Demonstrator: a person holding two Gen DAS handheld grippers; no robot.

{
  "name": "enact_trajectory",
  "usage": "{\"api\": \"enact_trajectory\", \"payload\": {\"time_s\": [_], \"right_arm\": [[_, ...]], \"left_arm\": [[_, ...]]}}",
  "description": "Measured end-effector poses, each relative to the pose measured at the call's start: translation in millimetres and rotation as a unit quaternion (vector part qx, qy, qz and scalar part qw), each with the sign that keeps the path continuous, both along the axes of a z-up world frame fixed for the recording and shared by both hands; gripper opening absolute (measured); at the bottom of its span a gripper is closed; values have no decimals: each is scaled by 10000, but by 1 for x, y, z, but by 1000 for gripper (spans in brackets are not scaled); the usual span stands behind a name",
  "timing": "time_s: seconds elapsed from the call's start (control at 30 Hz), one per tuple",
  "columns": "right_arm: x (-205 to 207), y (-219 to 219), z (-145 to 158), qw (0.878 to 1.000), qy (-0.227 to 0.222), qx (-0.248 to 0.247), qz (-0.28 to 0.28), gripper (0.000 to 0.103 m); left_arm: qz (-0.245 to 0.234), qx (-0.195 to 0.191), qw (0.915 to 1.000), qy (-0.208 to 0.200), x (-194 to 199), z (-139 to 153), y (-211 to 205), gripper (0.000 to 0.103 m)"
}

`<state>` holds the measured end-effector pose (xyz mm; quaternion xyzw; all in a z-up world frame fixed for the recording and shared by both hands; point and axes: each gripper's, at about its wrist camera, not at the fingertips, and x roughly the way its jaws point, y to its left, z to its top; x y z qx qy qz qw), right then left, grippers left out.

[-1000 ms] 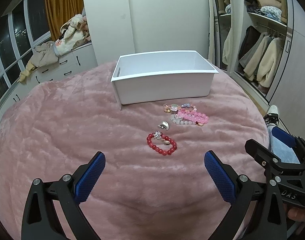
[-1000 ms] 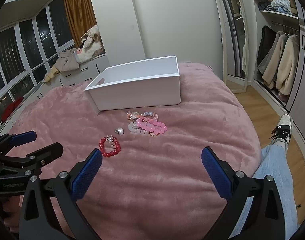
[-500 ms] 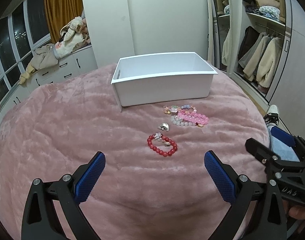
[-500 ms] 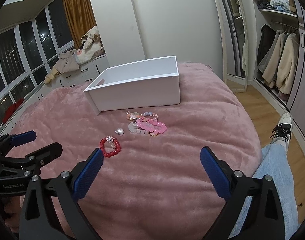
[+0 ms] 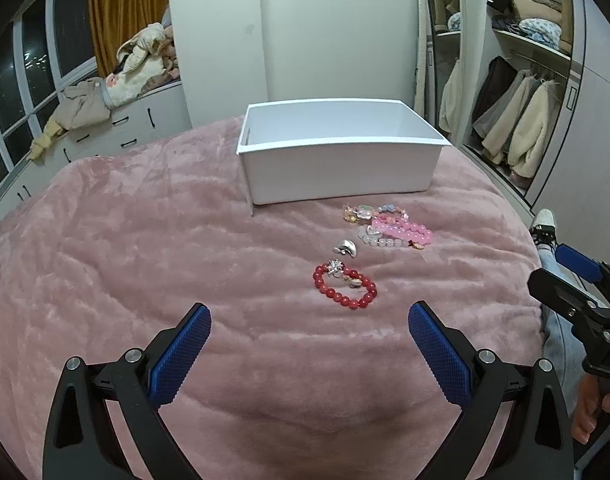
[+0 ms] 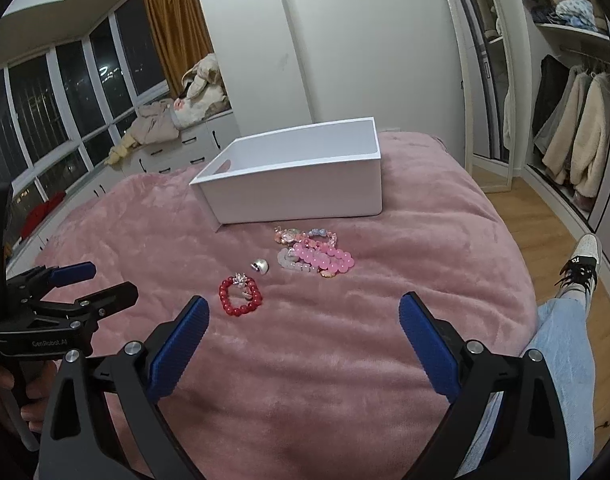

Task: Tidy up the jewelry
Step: 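Lower the left tool over the red bead bracelet while the right tool reaches the pink bead bracelet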

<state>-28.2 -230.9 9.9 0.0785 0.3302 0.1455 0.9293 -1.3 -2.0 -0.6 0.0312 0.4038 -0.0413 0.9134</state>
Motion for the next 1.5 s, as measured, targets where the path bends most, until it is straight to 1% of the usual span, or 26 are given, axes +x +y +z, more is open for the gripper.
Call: {"api": "enact_trajectory", "payload": {"time_s": [0.17,0.23,0.27,0.4,0.5,0.6,0.8,1.0,1.13,1.23,1.37,1.5], "right_arm": [[4,0,-3,9999,69,77,-15,92],[7,1,-1,9999,96,113,35,87],[8,2,1,9999,71,62,51,86],[13,0,4,9999,114,-51,72,86],[15,5,0,9997,151,-163,98,86],[14,10,-5,9994,173,-268,152,86],[18,12,-7,9992,194,-330,110,86],[19,12,-10,9992,236,-320,102,85],[20,13,-10,9992,221,-335,80,85],[20,14,-11,9991,220,-355,78,85],[23,15,-13,9991,259,-325,77,83],[29,14,-14,9992,294,-248,100,79]], "left_arm": [[-193,-93,9998,5,1,-3,-2,100],[-244,-145,9996,-1,1,-3,1,100],[-288,-183,9994,-2,2,-2,3,100],[-360,-282,9990,30,7,-2,7,100],[-367,-427,9984,90,9,-3,9,100],[-399,-453,9981,100,8,-6,8,100],[-414,-507,9975,284,10,-19,10,100],[-463,-566,9969,283,12,-22,11,100],[-596,-639,9957,321,15,-26,7,100],[-714,-622,9949,339,16,-30,5,100],[-797,-571,9942,432,20,-41,1,100],[-849,-584,9936,465,26,-50,-2,100]]}}
